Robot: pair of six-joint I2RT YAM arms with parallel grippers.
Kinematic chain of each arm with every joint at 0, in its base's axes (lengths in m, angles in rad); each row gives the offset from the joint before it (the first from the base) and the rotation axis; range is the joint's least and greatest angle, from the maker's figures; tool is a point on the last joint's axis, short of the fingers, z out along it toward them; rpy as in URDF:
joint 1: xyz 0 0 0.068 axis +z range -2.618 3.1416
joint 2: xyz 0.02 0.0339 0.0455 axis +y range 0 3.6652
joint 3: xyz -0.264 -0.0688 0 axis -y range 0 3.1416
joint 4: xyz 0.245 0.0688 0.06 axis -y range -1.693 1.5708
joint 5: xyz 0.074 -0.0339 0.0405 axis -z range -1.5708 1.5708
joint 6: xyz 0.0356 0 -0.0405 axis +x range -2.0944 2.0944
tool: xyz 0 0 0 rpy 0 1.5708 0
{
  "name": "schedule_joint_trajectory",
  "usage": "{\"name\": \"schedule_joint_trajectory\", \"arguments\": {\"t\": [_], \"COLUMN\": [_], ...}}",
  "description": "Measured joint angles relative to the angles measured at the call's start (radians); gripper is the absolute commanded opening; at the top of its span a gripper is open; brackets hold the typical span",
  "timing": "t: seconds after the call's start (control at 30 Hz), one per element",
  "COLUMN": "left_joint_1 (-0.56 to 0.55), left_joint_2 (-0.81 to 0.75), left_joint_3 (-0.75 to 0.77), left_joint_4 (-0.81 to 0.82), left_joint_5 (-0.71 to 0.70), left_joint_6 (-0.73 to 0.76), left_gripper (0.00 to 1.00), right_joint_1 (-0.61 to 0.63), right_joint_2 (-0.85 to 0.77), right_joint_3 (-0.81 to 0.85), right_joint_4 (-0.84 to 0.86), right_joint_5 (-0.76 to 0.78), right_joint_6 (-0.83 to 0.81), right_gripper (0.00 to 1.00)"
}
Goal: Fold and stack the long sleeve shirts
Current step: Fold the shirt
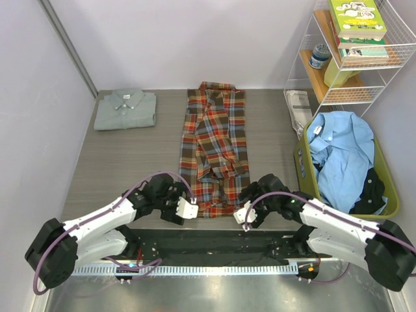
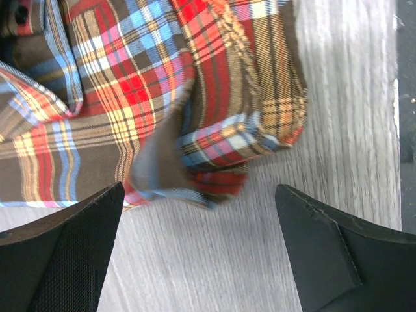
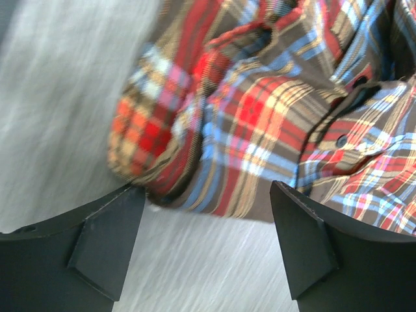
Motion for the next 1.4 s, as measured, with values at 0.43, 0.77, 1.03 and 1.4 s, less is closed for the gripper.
{"name": "schedule_joint_trajectory", "arguments": {"t": [0.43, 0.77, 1.03, 1.4], "left_joint_1": [0.0, -0.029, -0.092, -0.182], "left_joint_2": [0.044, 0.248, 0.191, -0.087], "left_joint_3": [-0.007, 0.096, 0.108, 0.178], "left_joint_4": [0.068, 0.137, -0.047, -0.357], "left_joint_5": [0.029, 0.074, 0.109, 0.195], "left_joint_6": [-0.027, -0.109, -0.115, -0.259], "left_gripper": [0.86, 0.27, 0.0, 0.0], "right_joint_1": [0.0, 0.0, 0.071, 0.217], "right_joint_2": [0.179, 0.282, 0.162, -0.171], "right_joint_3": [0.034, 0.076, 0.066, 0.157], "right_joint_4": [0.171, 0.233, 0.052, -0.299], "right_joint_5": [0.0, 0.014, 0.028, 0.049], "right_joint_6": [-0.004, 0.118, 0.222, 0.452], "right_gripper": [0.55, 0.19, 0.01, 0.01]}}
